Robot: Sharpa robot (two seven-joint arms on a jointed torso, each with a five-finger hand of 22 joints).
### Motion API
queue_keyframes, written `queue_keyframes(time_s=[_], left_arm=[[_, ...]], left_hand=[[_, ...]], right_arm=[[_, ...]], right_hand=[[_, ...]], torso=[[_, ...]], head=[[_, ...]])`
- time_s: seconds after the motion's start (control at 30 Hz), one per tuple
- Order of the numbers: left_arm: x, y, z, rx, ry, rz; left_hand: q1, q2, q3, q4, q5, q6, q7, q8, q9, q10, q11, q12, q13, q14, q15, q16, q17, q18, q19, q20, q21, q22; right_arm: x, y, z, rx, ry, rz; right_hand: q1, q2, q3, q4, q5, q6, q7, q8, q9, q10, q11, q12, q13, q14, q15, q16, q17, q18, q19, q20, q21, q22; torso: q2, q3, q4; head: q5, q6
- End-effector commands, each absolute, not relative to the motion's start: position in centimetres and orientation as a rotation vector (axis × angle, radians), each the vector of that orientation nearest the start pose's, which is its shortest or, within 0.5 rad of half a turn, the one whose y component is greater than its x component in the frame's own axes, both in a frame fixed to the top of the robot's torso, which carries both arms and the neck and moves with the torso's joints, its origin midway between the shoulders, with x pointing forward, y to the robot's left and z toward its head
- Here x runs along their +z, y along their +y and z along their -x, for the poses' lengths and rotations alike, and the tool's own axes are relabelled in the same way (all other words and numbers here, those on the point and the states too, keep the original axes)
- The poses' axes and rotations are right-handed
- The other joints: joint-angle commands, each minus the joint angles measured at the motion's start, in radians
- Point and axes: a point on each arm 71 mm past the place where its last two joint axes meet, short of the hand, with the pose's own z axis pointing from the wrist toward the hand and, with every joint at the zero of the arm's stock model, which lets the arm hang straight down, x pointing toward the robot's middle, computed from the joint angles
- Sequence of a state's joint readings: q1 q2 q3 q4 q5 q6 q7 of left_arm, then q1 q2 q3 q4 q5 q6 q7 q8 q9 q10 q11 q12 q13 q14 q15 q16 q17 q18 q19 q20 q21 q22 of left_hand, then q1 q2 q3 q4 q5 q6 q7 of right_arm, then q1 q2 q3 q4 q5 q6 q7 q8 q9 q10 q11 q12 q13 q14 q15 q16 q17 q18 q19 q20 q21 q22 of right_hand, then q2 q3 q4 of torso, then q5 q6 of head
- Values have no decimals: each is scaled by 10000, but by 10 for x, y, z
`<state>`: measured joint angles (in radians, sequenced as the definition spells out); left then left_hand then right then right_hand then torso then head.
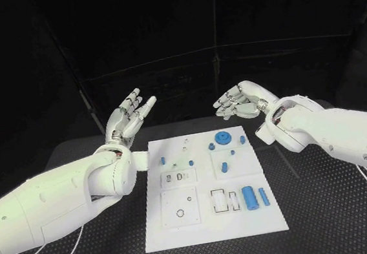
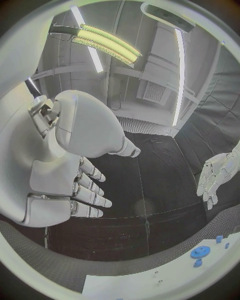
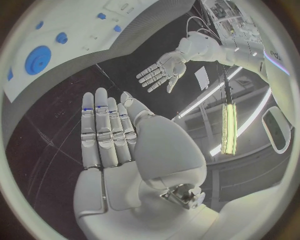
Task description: Assemble the parts on the task board
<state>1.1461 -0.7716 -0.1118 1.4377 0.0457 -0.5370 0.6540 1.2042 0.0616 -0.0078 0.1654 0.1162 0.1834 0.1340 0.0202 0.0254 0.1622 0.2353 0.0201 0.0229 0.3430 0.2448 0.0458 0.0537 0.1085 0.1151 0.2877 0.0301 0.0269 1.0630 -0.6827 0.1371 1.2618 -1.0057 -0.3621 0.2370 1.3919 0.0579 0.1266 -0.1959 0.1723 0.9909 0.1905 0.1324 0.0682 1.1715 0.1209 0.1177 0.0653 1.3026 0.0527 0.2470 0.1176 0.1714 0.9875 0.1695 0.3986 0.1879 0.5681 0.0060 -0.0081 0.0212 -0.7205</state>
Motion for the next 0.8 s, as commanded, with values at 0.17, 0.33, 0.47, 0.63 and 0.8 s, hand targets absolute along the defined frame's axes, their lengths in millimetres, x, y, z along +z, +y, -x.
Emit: queue_keyframes(time_s=[0.17,0.33,0.47,0.63,0.8], left_arm=[[-213,215,-480,-14619,11943,10706],[-207,215,-472,-14995,11982,10673],[-203,214,-465,-15219,11980,10762],[-200,212,-458,-15503,11955,11417],[-196,212,-458,-15693,11931,11720]], left_hand=[[426,182,336,-222,36,1272,1511,287,143,1510,262,278,156,2110,149,671,361,-50,1294,73,647,333],[484,207,456,-355,28,2428,1532,446,213,2959,359,460,231,3583,-34,1035,515,111,3317,38,1585,770],[486,216,499,-412,27,2922,1555,461,225,3686,257,494,266,4112,-166,1126,527,260,4658,24,2210,1021],[499,245,547,-475,28,3317,1547,451,239,4110,208,465,283,4390,-247,1107,497,346,5039,17,2380,1036],[521,271,575,-512,24,3360,1547,433,238,4113,206,433,280,4434,-259,1092,485,359,5123,16,2412,1033]], right_arm=[[-190,-181,-528,7587,16347,906],[-184,-171,-529,6133,16549,2229],[-182,-167,-528,5441,16610,2776],[-182,-163,-527,4974,16855,3305],[-183,-160,-526,4862,17072,3632]], right_hand=[[-217,-307,72,-45,120,415,-210,-103,-20,464,-281,-296,-10,1804,-452,938,678,127,1200,-622,1316,676],[-534,-540,157,13,129,418,-301,-388,-37,222,-343,-566,-15,2122,-516,2323,1597,102,1567,-825,2226,1188],[-666,-718,197,72,96,234,-318,-629,-27,-451,-276,-485,10,2048,-450,3575,2373,93,1659,-807,2748,1488],[-667,-813,261,181,64,10,-361,-676,-23,-734,-246,-481,3,1949,-442,5369,4006,100,1573,-766,3389,1874],[-634,-838,303,297,53,-98,-397,-665,-18,-835,-237,-412,12,2004,-423,7202,5981,109,1515,-734,3943,2204]], torso=[[439,-19,80],[735,-78,139],[918,-111,160],[1133,-149,192],[1299,-171,230]], head=[[-86,74],[-168,205],[-177,284],[-213,355],[-223,436]])
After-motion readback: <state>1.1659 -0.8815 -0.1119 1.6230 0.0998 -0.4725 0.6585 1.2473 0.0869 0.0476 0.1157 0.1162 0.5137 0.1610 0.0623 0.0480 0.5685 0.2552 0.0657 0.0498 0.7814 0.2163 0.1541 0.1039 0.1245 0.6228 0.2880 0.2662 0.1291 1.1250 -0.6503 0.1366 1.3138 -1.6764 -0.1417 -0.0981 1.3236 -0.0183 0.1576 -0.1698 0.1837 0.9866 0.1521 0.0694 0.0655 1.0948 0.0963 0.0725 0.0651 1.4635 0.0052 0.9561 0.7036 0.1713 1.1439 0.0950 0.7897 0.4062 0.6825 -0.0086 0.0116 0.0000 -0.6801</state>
